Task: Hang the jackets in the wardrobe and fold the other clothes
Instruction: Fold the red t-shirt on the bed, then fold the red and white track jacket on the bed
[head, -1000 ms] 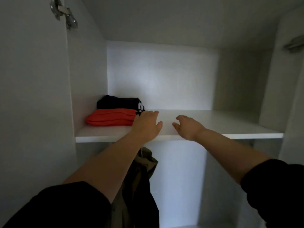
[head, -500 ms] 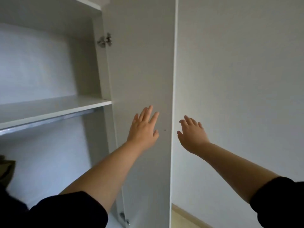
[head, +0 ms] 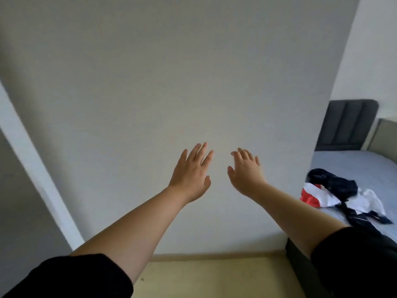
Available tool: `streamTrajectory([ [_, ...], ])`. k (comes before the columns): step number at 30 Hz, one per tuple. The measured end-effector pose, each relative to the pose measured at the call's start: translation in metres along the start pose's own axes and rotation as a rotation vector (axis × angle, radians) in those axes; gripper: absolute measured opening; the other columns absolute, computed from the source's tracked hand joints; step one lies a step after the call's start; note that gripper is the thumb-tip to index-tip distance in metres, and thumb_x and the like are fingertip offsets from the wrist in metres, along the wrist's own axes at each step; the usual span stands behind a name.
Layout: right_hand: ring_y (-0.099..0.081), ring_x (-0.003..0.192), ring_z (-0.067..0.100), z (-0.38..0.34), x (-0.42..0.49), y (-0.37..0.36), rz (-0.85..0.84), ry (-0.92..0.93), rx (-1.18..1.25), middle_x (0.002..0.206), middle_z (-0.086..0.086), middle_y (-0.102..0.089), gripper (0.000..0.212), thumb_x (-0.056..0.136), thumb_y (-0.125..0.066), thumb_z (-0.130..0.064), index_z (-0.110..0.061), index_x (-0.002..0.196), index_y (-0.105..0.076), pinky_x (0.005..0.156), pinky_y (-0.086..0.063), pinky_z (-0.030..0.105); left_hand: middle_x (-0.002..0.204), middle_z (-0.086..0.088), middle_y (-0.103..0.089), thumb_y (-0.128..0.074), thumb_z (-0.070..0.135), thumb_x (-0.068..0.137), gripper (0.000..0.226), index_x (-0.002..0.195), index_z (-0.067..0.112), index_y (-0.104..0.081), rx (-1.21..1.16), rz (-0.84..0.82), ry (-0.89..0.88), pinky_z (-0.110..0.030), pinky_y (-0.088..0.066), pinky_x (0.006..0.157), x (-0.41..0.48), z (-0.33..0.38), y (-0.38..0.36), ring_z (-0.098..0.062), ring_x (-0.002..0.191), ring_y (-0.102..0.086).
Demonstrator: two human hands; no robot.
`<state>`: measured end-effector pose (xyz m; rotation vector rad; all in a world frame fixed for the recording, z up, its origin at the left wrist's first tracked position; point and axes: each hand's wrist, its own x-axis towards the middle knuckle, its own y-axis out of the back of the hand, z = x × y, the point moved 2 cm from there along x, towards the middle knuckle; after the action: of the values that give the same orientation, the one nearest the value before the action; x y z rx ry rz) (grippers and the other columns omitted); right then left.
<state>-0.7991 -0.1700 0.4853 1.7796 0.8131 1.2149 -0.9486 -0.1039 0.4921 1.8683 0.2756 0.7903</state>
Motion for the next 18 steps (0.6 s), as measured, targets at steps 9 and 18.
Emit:
streamTrajectory([
  [9,-0.004,0.146,0.023,0.165,0.079,-0.052,-0.002,-0.143,-0.076,0.158,0.009,-0.012,0.049,0.100,-0.034,-0.031,-0.013,0.144,-0.026,0.117,-0.003,0.041,0.158,-0.007,0.009,-0.034,0.036,0.096,0.068,0.151,0.016,0.000,-0.144,-0.084,-0.134,-0.044,-0.002,0.116,0.171,0.074,-0.115,-0.024,0.145,0.008],
  [18,-0.005,0.146,0.022,0.340,0.121,-0.075,-0.001,-0.392,-0.090,0.157,0.008,-0.012,0.052,0.098,-0.039,-0.031,-0.013,0.145,-0.025,0.117,-0.002,0.041,0.158,-0.007,0.010,-0.038,0.034,0.094,0.071,0.151,0.016,0.000,-0.297,-0.124,-0.345,-0.040,-0.001,0.117,0.340,0.178,-0.184,-0.021,0.145,0.009],
])
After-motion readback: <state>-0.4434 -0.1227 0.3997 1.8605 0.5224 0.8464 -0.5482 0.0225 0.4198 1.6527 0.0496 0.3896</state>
